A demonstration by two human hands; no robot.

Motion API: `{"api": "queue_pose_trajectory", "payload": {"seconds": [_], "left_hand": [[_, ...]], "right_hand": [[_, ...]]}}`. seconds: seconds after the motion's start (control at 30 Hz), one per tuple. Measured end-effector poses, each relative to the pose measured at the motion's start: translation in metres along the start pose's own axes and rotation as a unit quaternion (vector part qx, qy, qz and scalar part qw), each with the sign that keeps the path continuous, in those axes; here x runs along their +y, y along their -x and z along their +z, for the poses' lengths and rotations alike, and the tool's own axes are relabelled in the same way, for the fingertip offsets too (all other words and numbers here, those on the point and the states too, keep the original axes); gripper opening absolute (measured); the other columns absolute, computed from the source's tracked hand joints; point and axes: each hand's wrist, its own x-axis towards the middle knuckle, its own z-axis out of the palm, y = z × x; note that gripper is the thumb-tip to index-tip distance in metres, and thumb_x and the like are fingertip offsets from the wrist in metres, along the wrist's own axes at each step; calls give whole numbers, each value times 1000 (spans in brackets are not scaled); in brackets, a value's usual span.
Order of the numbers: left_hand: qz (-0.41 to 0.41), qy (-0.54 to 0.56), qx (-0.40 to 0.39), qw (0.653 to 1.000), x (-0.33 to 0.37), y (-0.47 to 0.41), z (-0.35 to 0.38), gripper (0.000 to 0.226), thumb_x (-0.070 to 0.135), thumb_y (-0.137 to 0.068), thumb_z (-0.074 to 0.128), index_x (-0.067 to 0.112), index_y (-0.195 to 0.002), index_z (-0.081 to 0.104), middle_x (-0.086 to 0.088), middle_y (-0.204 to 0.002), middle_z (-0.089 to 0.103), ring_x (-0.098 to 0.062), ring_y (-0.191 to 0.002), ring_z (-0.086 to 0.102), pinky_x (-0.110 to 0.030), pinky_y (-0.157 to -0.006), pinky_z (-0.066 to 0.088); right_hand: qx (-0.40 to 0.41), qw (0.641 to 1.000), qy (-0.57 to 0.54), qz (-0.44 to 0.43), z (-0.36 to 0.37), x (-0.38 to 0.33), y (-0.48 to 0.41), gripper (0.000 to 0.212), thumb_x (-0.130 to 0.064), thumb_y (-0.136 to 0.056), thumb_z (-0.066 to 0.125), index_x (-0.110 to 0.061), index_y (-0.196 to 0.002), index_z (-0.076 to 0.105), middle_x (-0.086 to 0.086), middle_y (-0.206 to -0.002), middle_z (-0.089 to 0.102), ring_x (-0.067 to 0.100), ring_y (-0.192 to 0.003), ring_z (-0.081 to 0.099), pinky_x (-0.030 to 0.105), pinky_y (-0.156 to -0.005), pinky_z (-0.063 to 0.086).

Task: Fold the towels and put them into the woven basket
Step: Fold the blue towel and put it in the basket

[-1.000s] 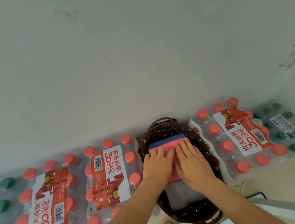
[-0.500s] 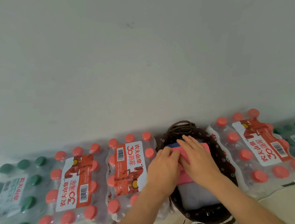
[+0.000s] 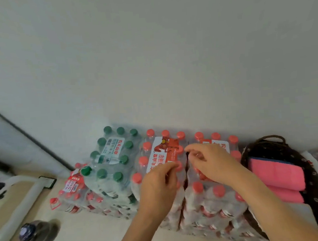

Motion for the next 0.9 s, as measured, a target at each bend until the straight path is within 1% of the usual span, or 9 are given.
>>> {"api": "queue_pose_trajectory", "payload": {"seconds": [0.07, 0.17, 0.3, 0.43, 0.53, 0.6, 0.67, 0.77, 0.9], "left_hand": [[-15, -3, 19, 1000, -22, 17, -37, 27, 6, -89, 57, 23, -103, 73, 19, -94, 65, 1, -86, 60, -8, -76, 44], [-31, -14, 53, 998, -56, 48, -99, 33, -1, -83, 56, 23, -96, 74, 18, -87, 64, 2, -85, 58, -5, -71, 40], [-62, -37, 117, 991, -102, 91, -186, 30, 2, -80, 57, 25, -88, 74, 16, -82, 64, 1, -78, 57, -7, -67, 39], [-118, -26, 191, 974, -138, 133, -276, 38, 0, -85, 51, 31, -81, 73, 21, -81, 64, 3, -83, 58, -9, -70, 39], [-162, -35, 224, 960, -158, 163, -336, 47, 1, -88, 47, 42, -78, 66, 24, -75, 64, 1, -77, 58, -19, -71, 44], [-190, -45, 252, 948, -169, 180, -369, 43, 8, -90, 44, 45, -81, 63, 27, -75, 63, 4, -76, 58, -20, -69, 44], [-209, -82, 279, 934, -181, 195, -398, 36, 12, -92, 44, 40, -91, 66, 26, -82, 65, 6, -84, 57, -19, -73, 47], [-245, -125, 302, 913, -209, 212, -436, 33, 10, -95, 45, 34, -101, 65, 19, -86, 64, 5, -77, 56, -10, -67, 40], [-283, -190, 310, 888, -246, 221, -485, 25, 17, -96, 48, 33, -102, 66, 20, -96, 62, 3, -90, 56, -13, -79, 45]], "right_hand": [[-20, 1000, 0, -19, 18, -38, -6, 29, -31, -95, 52, -32, -122, 61, -12, -103, 70, 2, -90, 65, 32, -85, 54], [-56, 997, -17, -58, 53, -103, -12, 26, -32, -95, 52, -34, -118, 63, -12, -100, 70, 2, -89, 65, 26, -81, 54], [-100, 986, -67, -112, 113, -195, -23, 26, -32, -93, 58, -33, -119, 64, -16, -105, 67, -7, -92, 60, 14, -81, 46], [-150, 964, -139, -167, 155, -289, -38, 22, -31, -92, 60, -36, -113, 65, -18, -107, 67, -4, -94, 63, 21, -87, 50], [-169, 943, -215, -191, 174, -353, -50, 21, -23, -92, 61, -30, -110, 67, -11, -106, 69, 3, -91, 67, 23, -82, 52], [-189, 929, -241, -209, 191, -391, -60, 19, -18, -92, 60, -26, -108, 68, -5, -101, 71, 9, -86, 69, 23, -75, 53], [-216, 916, -252, -225, 214, -426, -70, 19, -14, -93, 58, -22, -106, 68, -1, -96, 73, 13, -83, 70, 24, -74, 52], [-267, 896, -245, -257, 258, -478, -82, 19, -12, -93, 57, -24, -104, 68, 0, -93, 73, 13, -81, 70, 22, -71, 50], [-331, 868, -234, -288, 319, -542, -99, 18, -12, -92, 58, -27, -100, 67, 1, -96, 72, 7, -79, 68, 21, -69, 49]]}}
